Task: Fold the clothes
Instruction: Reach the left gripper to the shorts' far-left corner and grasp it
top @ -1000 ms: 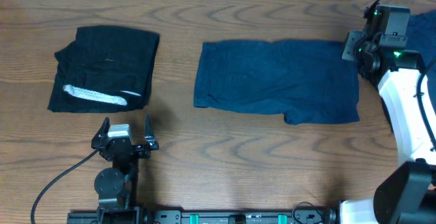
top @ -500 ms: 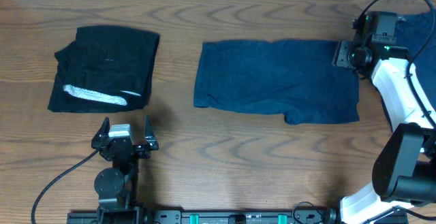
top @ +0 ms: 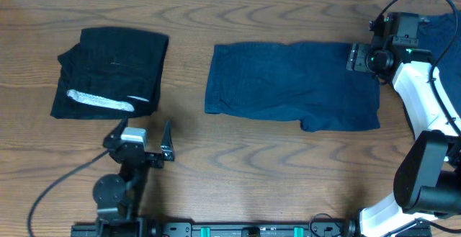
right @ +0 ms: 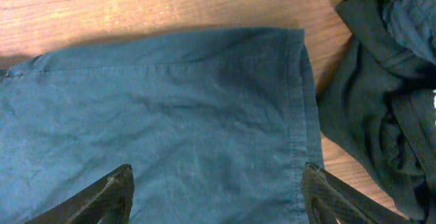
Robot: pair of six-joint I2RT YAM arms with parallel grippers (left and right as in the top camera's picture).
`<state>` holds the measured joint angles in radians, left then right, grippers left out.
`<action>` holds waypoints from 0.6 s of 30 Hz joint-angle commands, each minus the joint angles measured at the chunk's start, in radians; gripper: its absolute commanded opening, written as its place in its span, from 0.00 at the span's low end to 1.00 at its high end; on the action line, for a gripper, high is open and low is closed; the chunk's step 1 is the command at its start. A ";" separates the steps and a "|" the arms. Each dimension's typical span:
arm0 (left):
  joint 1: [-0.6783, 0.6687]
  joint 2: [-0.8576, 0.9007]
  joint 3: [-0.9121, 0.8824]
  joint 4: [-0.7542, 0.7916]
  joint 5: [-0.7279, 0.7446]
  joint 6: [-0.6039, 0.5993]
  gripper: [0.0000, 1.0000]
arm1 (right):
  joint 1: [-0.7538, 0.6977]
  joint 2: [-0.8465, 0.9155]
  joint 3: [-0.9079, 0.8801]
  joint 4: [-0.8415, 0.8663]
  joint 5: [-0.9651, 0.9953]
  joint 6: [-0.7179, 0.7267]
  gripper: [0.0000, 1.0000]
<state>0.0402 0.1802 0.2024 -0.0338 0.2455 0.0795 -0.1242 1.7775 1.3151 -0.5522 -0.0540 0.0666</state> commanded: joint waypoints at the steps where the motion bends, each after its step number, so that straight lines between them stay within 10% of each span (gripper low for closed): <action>1: 0.002 0.141 0.168 0.011 0.033 0.011 0.98 | -0.006 0.001 -0.003 0.003 -0.010 -0.016 0.77; 18: -0.116 1.310 1.320 -0.680 0.181 0.145 0.98 | -0.006 0.001 -0.003 0.002 0.002 -0.017 0.81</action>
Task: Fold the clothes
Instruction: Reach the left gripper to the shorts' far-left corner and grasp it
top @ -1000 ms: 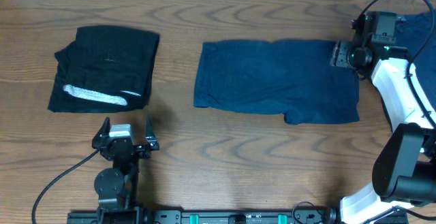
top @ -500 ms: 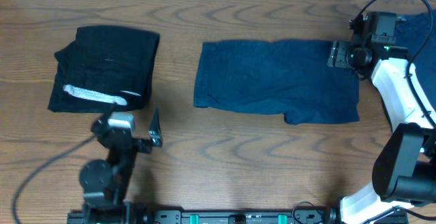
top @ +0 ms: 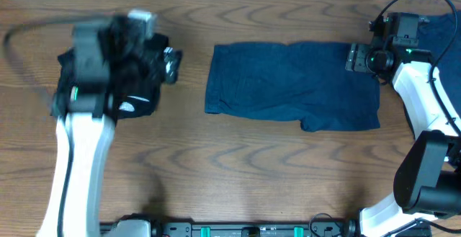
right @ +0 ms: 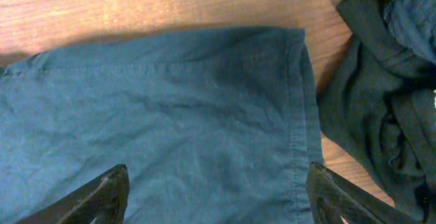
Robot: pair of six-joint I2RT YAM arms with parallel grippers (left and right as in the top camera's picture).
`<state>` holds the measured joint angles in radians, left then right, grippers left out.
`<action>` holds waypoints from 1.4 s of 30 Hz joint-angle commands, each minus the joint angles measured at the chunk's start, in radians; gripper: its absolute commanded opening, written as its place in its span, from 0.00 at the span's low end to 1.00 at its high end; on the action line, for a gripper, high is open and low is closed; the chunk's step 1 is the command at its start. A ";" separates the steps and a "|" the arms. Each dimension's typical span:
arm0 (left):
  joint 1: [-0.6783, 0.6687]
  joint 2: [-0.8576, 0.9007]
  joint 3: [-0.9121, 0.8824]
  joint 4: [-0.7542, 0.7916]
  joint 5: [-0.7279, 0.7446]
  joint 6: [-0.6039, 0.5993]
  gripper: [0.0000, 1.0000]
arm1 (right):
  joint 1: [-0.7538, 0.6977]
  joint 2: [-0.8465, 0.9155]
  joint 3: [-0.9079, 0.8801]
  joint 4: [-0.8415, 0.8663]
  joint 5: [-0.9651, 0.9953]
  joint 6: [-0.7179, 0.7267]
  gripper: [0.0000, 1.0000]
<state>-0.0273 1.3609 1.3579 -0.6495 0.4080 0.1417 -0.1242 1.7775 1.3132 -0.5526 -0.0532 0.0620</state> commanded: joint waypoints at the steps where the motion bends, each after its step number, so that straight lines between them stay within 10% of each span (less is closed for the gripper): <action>1: -0.069 0.185 0.222 -0.100 0.006 0.093 0.98 | -0.006 0.001 -0.001 0.002 0.002 -0.012 0.82; 16: -0.195 0.737 0.381 -0.037 -0.061 0.172 0.98 | -0.006 0.002 -0.020 -0.003 0.005 -0.016 0.85; 42: -0.200 0.887 0.360 0.278 -0.024 0.164 0.98 | -0.006 0.002 -0.021 0.004 0.004 -0.015 0.90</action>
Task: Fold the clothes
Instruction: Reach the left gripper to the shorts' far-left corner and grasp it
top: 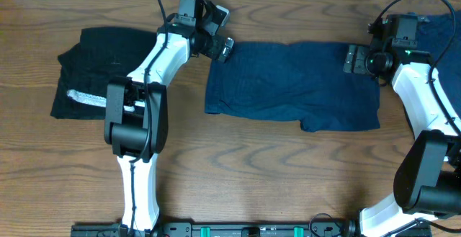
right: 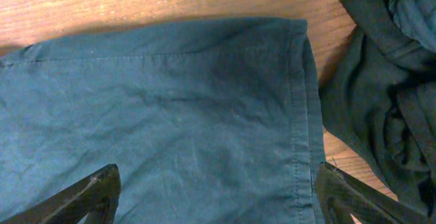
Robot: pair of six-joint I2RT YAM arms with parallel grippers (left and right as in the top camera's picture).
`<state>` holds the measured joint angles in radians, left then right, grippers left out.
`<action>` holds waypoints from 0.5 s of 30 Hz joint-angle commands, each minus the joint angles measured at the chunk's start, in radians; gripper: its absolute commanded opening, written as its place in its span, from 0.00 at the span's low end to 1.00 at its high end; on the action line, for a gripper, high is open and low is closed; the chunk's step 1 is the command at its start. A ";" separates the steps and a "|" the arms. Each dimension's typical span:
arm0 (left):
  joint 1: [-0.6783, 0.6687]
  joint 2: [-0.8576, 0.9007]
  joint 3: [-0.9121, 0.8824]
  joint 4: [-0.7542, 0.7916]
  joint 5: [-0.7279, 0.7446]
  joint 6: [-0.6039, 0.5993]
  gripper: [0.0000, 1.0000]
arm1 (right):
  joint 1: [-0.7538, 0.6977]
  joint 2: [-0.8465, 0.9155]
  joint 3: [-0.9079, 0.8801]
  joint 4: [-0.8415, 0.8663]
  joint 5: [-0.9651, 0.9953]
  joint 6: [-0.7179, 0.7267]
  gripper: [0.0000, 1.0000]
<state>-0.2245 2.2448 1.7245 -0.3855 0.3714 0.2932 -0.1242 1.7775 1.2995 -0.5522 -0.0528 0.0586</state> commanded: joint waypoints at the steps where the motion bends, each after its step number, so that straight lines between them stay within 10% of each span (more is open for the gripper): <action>1: -0.002 0.003 -0.007 0.015 0.013 0.013 0.97 | -0.006 0.002 -0.008 0.004 0.004 -0.011 0.90; 15: -0.006 0.056 -0.021 0.014 0.010 0.012 0.92 | -0.006 0.002 -0.008 0.006 0.004 -0.011 0.91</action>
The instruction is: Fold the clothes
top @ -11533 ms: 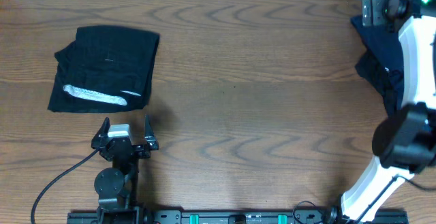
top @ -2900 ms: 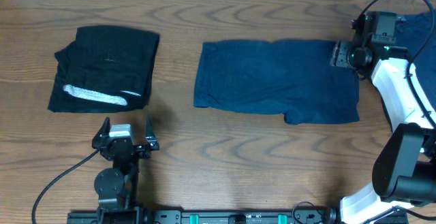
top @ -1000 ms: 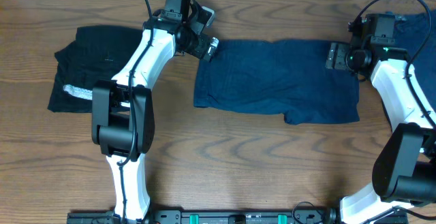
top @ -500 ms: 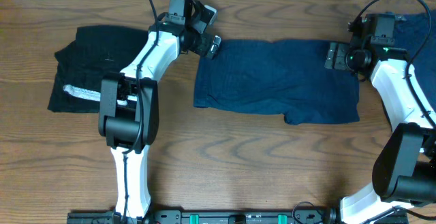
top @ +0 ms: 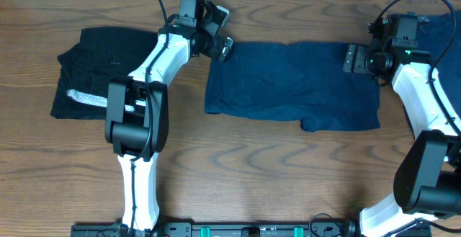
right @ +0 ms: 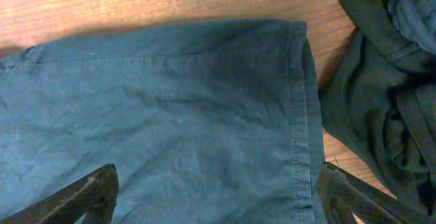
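Blue shorts [top: 288, 86] lie spread flat in the middle of the table. My left gripper [top: 216, 47] is at their upper left corner, and its fingers look open around the cloth edge. My right gripper [top: 351, 57] hovers over the upper right corner. In the right wrist view the gripper [right: 214, 200] is wide open, and the blue cloth [right: 170, 115] with its stitched hem fills the space between the two dark fingertips [right: 85, 197].
A folded black garment [top: 108, 68] with a white stripe lies at the left. A dark crumpled pile [top: 439, 28] sits at the far right, seen close as the pile [right: 388, 94] beside the hem. Bare wood table [top: 238, 172] lies in front.
Hardly anything has changed. My left gripper sits a touch higher at the shorts' upper left corner. The right gripper hangs open over the same upper right corner.
At first my left arm rested at the table's front left with the gripper open. Then it was over the black garment. After that it was at the shorts' upper left corner, where it stays. The right gripper stayed open over the upper right corner throughout.
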Robot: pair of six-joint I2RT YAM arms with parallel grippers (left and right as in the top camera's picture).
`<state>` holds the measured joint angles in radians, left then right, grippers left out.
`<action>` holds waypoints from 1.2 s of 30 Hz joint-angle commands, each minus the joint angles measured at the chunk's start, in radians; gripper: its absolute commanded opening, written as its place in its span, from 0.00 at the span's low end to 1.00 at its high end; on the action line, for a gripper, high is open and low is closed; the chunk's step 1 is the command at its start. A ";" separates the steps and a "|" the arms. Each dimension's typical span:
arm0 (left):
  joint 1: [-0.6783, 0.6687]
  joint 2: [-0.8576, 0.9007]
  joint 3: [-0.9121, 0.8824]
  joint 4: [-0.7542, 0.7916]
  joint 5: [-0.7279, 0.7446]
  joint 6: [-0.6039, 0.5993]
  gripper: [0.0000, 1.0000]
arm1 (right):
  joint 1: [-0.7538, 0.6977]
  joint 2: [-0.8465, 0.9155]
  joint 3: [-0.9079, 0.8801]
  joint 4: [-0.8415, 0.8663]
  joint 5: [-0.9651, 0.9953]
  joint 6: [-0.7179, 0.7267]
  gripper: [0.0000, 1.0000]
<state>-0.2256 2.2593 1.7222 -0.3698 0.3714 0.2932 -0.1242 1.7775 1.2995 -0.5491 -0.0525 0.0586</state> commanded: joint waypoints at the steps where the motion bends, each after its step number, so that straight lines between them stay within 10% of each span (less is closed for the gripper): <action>1: -0.005 0.047 -0.019 -0.002 0.010 0.009 0.92 | -0.006 0.002 -0.008 0.003 0.003 -0.011 0.91; 14: -0.007 0.055 -0.019 -0.014 0.010 0.008 0.89 | -0.006 0.002 -0.008 0.003 0.003 -0.011 0.92; 23: -0.010 0.050 -0.018 -0.013 0.010 -0.030 0.58 | -0.006 0.002 -0.008 0.003 0.003 -0.011 0.93; 32: -0.009 -0.023 -0.018 -0.016 0.010 -0.030 0.07 | -0.006 0.002 -0.008 0.003 0.003 -0.011 0.94; 36: -0.008 -0.074 -0.018 -0.041 0.010 -0.030 0.06 | -0.006 0.002 -0.008 0.002 0.003 -0.011 0.95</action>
<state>-0.2375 2.2601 1.7096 -0.4011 0.3889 0.2623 -0.1242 1.7775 1.2987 -0.5495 -0.0525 0.0586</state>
